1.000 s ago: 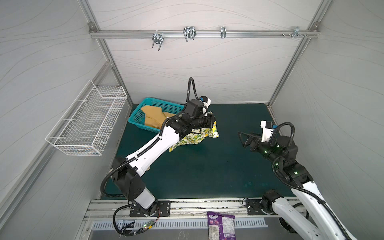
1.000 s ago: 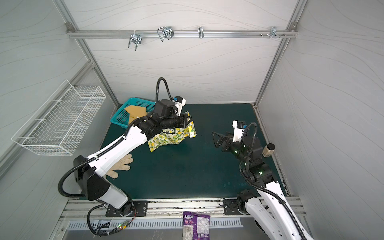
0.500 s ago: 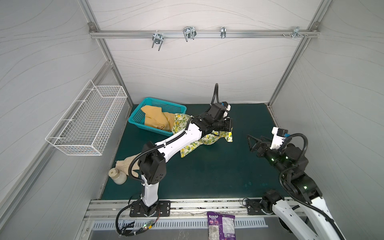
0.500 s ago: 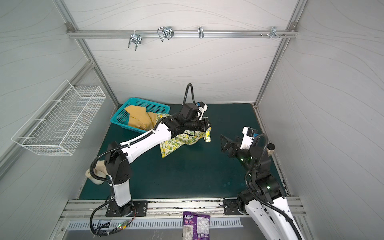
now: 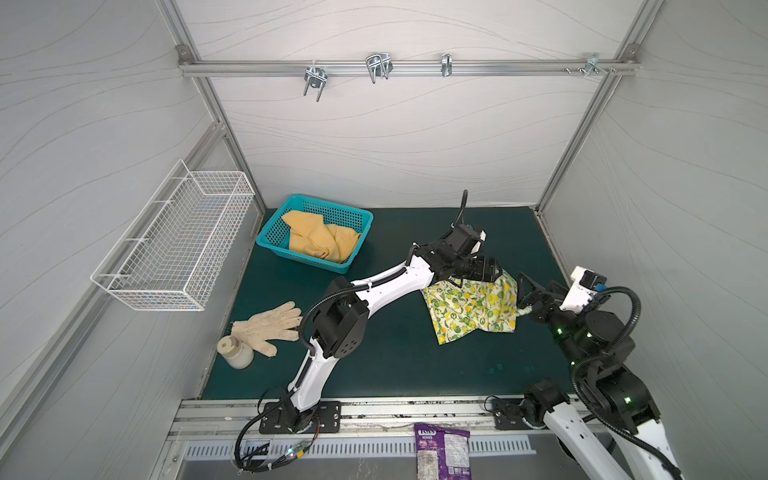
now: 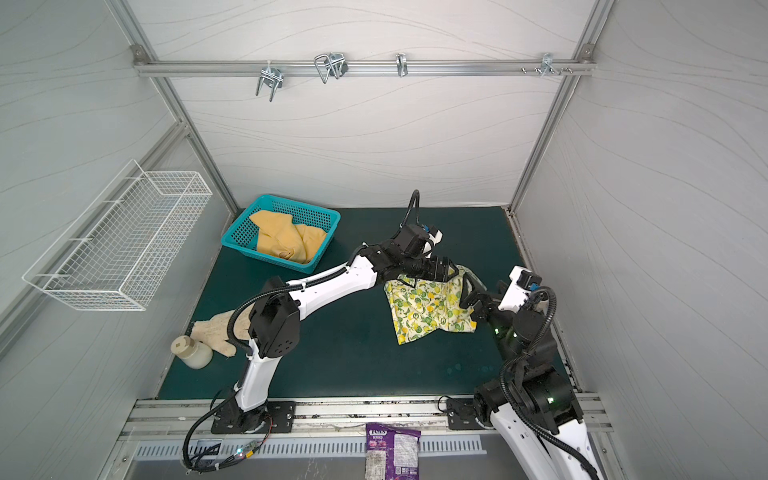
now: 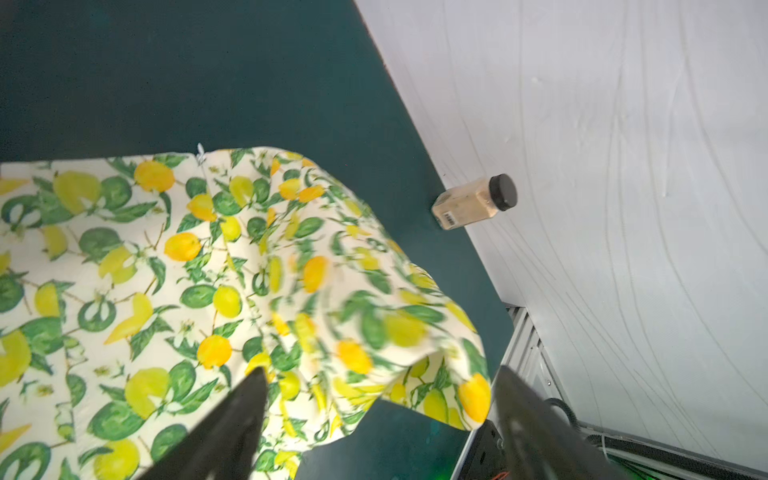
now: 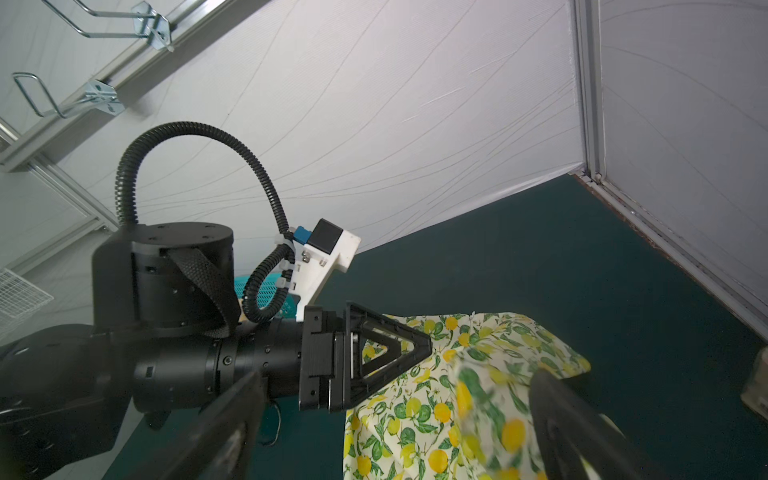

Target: Fold and stack the skirts

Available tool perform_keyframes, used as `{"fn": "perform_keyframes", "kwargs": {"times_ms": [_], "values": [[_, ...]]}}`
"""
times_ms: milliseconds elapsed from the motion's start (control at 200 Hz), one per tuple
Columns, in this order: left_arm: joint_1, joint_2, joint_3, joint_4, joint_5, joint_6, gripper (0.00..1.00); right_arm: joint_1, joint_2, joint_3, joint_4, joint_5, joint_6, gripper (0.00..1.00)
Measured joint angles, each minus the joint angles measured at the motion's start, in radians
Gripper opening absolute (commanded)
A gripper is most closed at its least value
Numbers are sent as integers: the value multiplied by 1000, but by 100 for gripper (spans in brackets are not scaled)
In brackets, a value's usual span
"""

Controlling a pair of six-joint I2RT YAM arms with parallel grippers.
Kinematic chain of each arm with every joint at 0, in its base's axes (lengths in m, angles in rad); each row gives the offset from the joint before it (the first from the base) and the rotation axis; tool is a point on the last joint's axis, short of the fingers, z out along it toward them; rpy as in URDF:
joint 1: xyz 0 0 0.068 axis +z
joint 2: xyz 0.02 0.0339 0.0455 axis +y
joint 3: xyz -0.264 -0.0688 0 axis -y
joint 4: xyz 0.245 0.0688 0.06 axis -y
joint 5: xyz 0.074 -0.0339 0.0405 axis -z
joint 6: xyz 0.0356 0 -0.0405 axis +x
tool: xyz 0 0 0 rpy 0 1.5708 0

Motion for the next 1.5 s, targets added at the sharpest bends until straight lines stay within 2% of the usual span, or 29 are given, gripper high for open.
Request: {"fn": "perform_keyframes", "kwargs": {"times_ms": [200, 355, 505, 620, 730, 870, 1041, 1276, 1406, 1461, 1501], "values": [[3, -105, -197, -43, -92, 5, 99, 0, 90, 5, -3, -3, 1, 99], [3, -267, -355, -70, -161, 1, 99, 0, 232, 40, -7, -18, 0, 99], [3, -434, -588, -19, -208, -41, 98, -8, 328, 54, -7, -52, -1, 99], [3, -458, -710, 26, -213, -74, 95, -45, 387, 69, -7, -103, -1, 99], [1, -448, -795, 58, -207, -103, 93, -131, 430, 73, -1, -178, 9, 99], [-8, -413, -813, 104, -194, -128, 91, -208, 458, 73, 2, -264, 19, 99], [-18, -361, -809, 158, -179, -144, 87, -232, 487, 72, 4, -330, 23, 99], [-19, -275, -766, 180, -152, -160, 72, -237, 486, 63, 19, -365, 26, 99], [-19, -249, -743, 190, -141, -160, 57, -237, 483, 53, 24, -379, 26, 99], [-19, -241, -738, 192, -138, -166, 45, -237, 483, 53, 24, -381, 27, 99], [-19, -237, -736, 191, -136, -161, 40, -237, 482, 53, 26, -383, 27, 99]]}}
